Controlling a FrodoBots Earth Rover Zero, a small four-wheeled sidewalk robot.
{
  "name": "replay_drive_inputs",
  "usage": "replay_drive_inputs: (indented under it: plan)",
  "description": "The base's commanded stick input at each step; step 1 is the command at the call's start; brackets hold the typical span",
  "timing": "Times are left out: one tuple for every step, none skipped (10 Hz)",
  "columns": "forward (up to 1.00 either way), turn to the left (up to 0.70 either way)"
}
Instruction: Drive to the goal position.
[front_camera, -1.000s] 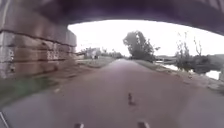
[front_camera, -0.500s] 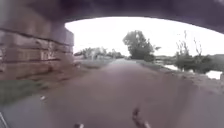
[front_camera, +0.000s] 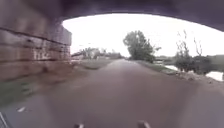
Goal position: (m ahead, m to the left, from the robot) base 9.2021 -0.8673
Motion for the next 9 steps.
replay_drive_inputs:
  plan:
    - [1.00,0.00]
    - [1.00,0.00]
    - [1.00,0.00]
    - [1.00,0.00]
    - [1.00,0.00]
    - [1.00,0.00]
    - [1.00,0.00]
    - [1.00,0.00]
    - [1.00,0.00]
